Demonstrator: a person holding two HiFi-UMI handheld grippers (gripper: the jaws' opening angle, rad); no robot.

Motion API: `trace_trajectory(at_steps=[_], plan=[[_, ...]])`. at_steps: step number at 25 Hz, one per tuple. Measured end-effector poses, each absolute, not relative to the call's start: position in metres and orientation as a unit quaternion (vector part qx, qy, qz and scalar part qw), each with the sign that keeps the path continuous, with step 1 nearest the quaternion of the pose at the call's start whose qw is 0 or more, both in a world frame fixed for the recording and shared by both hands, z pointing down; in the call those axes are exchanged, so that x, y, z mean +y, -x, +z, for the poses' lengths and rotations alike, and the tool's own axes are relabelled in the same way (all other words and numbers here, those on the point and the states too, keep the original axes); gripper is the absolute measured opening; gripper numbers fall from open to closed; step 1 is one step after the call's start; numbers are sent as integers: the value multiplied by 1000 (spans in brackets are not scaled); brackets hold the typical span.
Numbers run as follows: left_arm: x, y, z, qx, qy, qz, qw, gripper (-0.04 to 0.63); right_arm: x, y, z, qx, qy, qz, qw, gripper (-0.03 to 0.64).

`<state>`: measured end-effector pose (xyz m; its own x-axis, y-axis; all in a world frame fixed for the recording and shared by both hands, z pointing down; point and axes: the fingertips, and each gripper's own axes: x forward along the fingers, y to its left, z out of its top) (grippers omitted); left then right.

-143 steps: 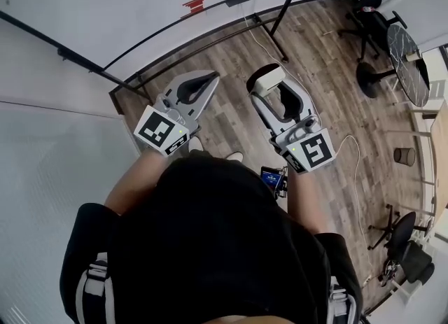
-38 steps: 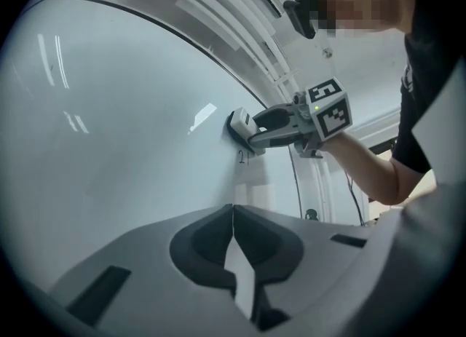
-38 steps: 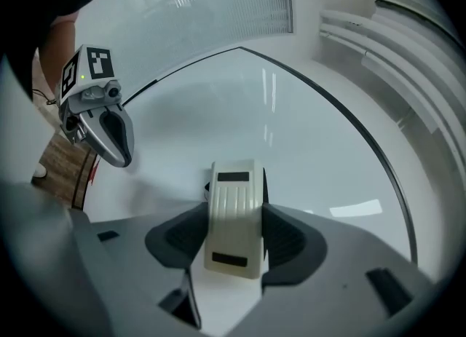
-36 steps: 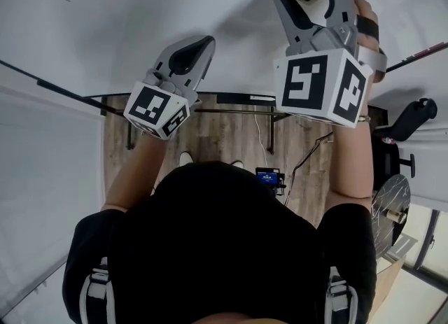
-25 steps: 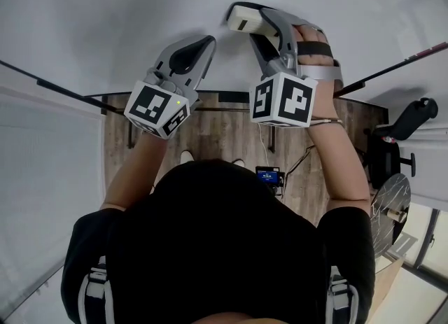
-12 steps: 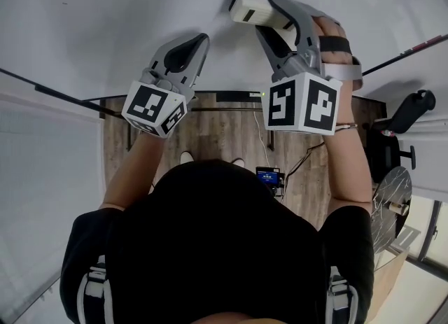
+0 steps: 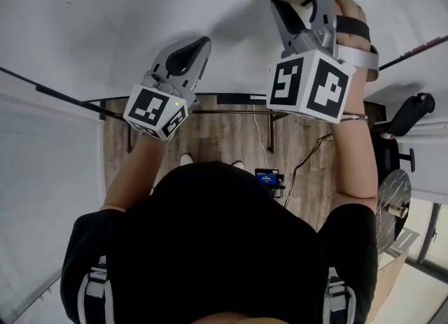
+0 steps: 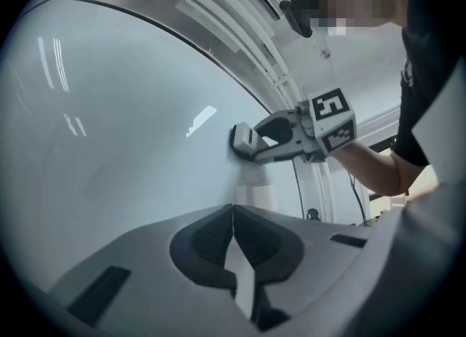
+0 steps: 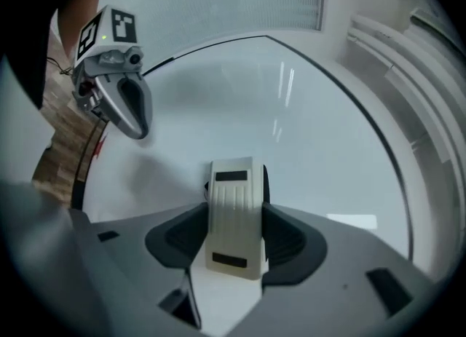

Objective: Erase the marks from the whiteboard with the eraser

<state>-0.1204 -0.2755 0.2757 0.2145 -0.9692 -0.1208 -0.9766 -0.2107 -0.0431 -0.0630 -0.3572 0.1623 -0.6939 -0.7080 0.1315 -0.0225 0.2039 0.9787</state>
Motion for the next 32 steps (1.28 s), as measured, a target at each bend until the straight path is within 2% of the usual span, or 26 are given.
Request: trace_trajectory(at_steps=[6, 15, 18, 24, 28, 32], plan=[[-273, 125, 280, 631, 774, 31, 51, 7, -359, 76, 272, -708, -186, -573, 368, 230], [-275, 128, 287, 633, 772, 33, 42, 8, -349, 72, 280, -734, -162, -549, 367, 233], [-275, 126, 286, 631, 774, 33, 42, 8, -342, 68, 257, -755, -166, -532, 345, 234], [-274, 126, 287, 631, 774, 32, 41, 8, -360, 41, 138, -765, -287, -527, 232, 233], [-268, 129, 287, 636, 770, 32, 41, 7, -374, 40, 122, -764, -322, -509, 231, 233], [-267, 131, 291, 641, 766, 28, 38, 8, -368, 56, 152, -753, -311, -524, 248, 232]])
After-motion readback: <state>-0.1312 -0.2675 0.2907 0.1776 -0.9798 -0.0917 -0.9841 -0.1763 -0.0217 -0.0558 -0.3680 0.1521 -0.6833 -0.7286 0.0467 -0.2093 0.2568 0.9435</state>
